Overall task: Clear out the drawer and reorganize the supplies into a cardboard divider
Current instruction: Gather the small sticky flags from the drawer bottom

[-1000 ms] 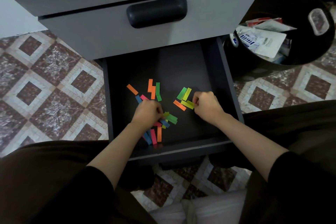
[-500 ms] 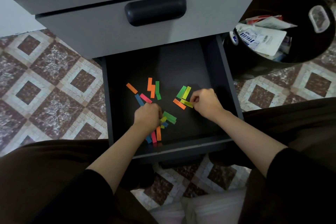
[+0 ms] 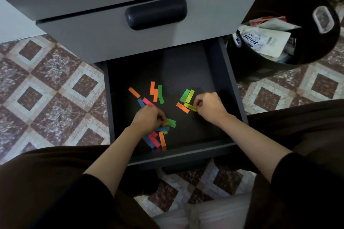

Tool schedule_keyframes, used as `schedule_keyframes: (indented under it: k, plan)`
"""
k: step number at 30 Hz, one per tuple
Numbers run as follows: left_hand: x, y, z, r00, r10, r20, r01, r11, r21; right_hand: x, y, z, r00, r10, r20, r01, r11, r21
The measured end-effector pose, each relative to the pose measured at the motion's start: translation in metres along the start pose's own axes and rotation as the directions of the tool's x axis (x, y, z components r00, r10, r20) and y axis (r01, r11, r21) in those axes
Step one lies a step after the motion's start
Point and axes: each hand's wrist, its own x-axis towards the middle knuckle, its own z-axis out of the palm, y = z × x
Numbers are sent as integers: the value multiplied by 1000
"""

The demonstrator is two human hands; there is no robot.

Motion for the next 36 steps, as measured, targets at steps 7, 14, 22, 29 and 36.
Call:
schedule_keyframes:
  k: [7, 14, 22, 29, 36]
  plan:
    - [4, 3, 6, 996, 90, -10, -89, 995, 34, 2, 1, 0, 1000, 0, 7, 0, 1000, -1]
    - [4, 1, 5, 976, 156, -149, -145, 986, 84, 4, 2, 3, 1000, 12, -4, -12, 1000, 13]
    - [3, 2, 0, 964, 253, -83, -233, 952, 201, 4, 1, 1, 1000, 17, -6, -17, 1000, 23]
    - [5, 0, 6, 933, 333, -139, -282, 912, 297, 3, 2, 2, 1000, 21, -13, -20, 999, 28]
    - [9, 3, -19, 961, 275, 3, -259, 899, 353, 6, -1, 1, 1000, 13, -28, -12, 999, 32]
